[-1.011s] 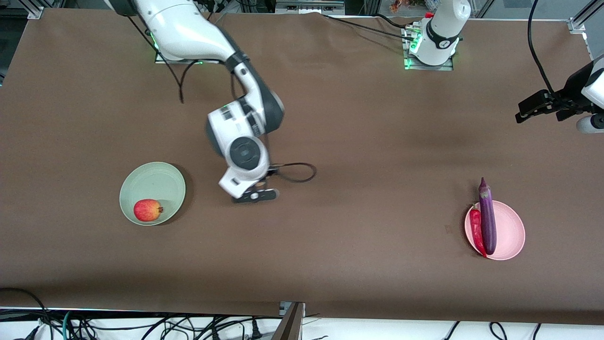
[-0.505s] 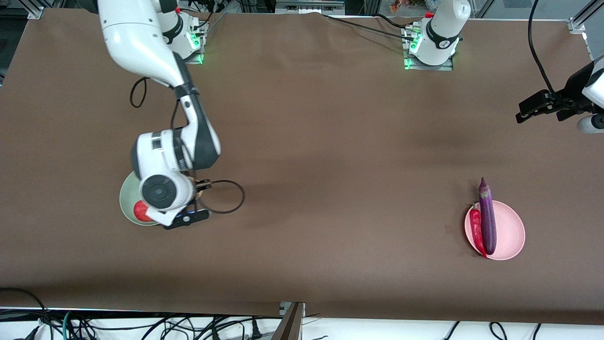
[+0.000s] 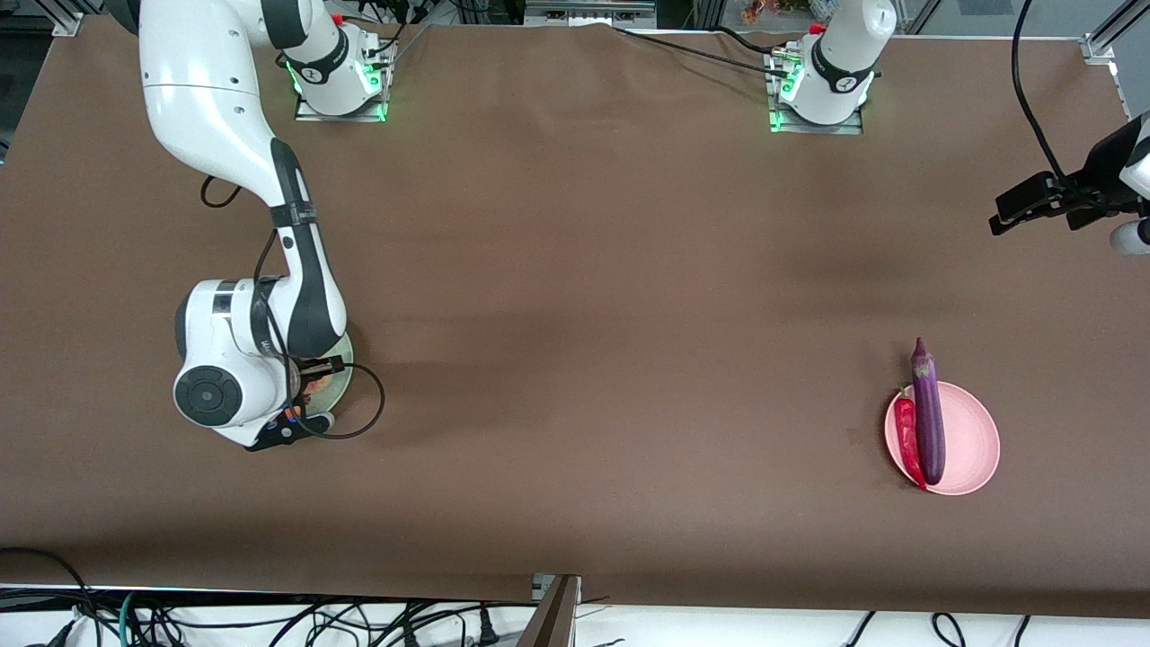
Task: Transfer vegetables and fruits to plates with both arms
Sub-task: 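Carry the peach to the green plate and open the right gripper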
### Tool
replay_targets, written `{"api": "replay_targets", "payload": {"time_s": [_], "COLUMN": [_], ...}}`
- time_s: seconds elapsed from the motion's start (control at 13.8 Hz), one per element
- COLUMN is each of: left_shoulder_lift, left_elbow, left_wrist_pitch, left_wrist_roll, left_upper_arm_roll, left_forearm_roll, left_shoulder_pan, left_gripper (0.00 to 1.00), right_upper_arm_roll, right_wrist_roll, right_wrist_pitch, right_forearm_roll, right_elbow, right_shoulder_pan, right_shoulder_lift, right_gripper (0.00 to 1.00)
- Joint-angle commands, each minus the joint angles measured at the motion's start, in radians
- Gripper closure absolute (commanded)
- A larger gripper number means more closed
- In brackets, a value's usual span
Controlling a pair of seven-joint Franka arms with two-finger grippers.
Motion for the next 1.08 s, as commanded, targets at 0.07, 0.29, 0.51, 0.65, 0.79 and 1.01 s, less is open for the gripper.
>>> {"api": "replay_targets", "payload": {"time_s": [0.07,0.29,0.51,0.65,0.79,1.01], "left_shoulder_lift": [-0.020,-0.020,-0.020,-0.020,-0.020,-0.020], "left_elbow": [-0.018,-0.018,-0.018,-0.018,-0.018,-0.018], "left_wrist_pitch": [0.006,0.006,-0.003,-0.005,-0.005,-0.007], "left_wrist_roll": [0.012,0.014,0.014,0.014,0.014,0.014], "left_upper_arm_roll": [0.003,0.003,0.003,0.003,0.003,0.003], "left_forearm_roll": [-0.005,-0.005,-0.005,-0.005,-0.005,-0.005], "left_shoulder_pan": [0.000,0.002,0.002,0.002,0.002,0.002], "left_gripper": [0.00,0.00,0.00,0.00,0.00,0.00], "right_upper_arm_roll": [0.005,0.003,-0.006,-0.015,-0.024,-0.053], "right_wrist_roll": [-0.009,-0.011,-0.031,-0.031,-0.031,-0.029], "right_wrist_pitch": [0.059,0.065,0.050,0.050,0.049,0.033], "right_forearm_roll": [0.027,0.025,0.017,0.013,0.017,0.019], "right_elbow": [-0.032,-0.031,0.011,0.022,0.022,0.023], "right_shoulder_pan": [0.002,0.000,-0.013,-0.022,-0.026,-0.026], "right_shoulder_lift": [0.004,0.001,-0.031,-0.092,-0.167,-0.256], "right_gripper": [0.79,0.02,0.00,0.00,0.00,0.00]}}
